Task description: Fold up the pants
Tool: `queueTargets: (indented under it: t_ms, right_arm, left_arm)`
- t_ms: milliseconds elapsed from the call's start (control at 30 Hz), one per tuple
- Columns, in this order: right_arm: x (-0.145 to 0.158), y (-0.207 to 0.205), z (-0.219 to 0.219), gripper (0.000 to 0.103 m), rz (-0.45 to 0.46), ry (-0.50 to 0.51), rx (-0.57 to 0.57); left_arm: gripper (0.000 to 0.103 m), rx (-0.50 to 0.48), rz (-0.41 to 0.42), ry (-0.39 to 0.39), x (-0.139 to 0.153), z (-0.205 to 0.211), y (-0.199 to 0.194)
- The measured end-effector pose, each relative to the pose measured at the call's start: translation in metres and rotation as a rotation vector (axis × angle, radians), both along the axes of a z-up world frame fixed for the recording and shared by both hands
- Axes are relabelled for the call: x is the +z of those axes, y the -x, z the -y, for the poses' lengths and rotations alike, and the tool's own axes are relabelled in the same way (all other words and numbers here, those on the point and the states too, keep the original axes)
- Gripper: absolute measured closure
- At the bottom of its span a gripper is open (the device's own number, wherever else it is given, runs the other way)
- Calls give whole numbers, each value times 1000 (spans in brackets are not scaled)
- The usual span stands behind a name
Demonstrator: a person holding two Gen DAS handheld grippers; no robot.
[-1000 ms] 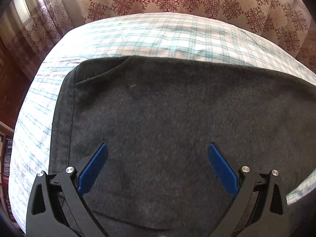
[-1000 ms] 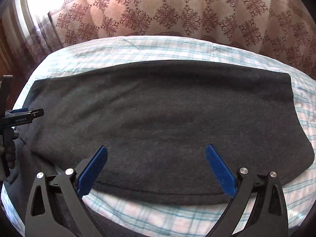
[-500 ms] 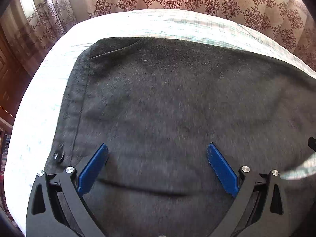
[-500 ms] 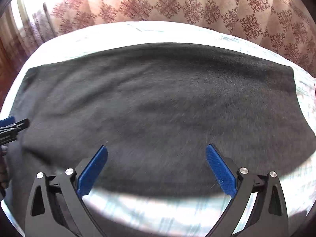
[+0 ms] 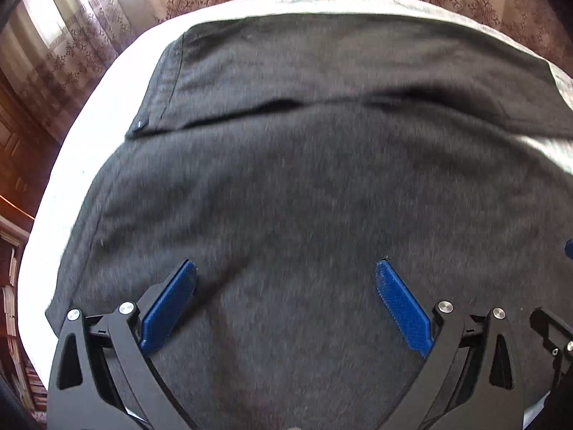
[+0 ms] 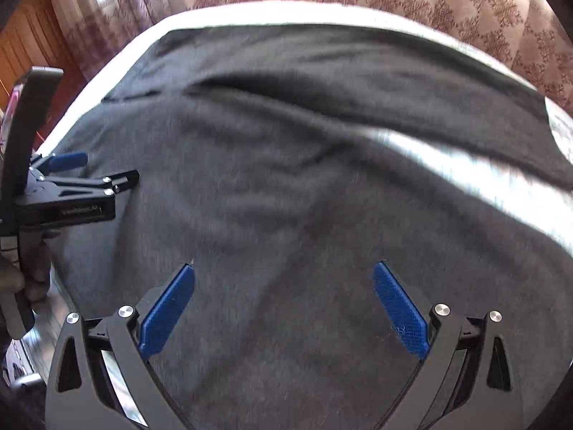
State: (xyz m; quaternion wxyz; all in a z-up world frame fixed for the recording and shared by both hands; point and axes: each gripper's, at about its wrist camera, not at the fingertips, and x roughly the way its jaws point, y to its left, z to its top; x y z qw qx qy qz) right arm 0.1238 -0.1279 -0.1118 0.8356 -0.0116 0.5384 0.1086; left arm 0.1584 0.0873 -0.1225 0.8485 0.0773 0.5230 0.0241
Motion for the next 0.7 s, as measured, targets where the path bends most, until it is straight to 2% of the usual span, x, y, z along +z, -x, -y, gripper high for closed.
queueTargets:
  t_ms: [67, 167, 400, 700]
  right_arm:
    - [-12, 13, 0, 5, -54, 21, -7]
    - [-12, 31, -5, 5, -42, 70, 20]
    - [-12, 51, -2, 5, -60, 67, 29]
    - [-11, 67, 5, 5, -48, 46, 33]
  left_arm:
    - [2, 10, 0, 17, -3, -6, 11]
    - [2, 30, 14, 37, -6, -11, 23]
    - [2, 16, 47, 9, -11, -6, 44]
    - [2, 0, 62, 26, -10, -9, 68]
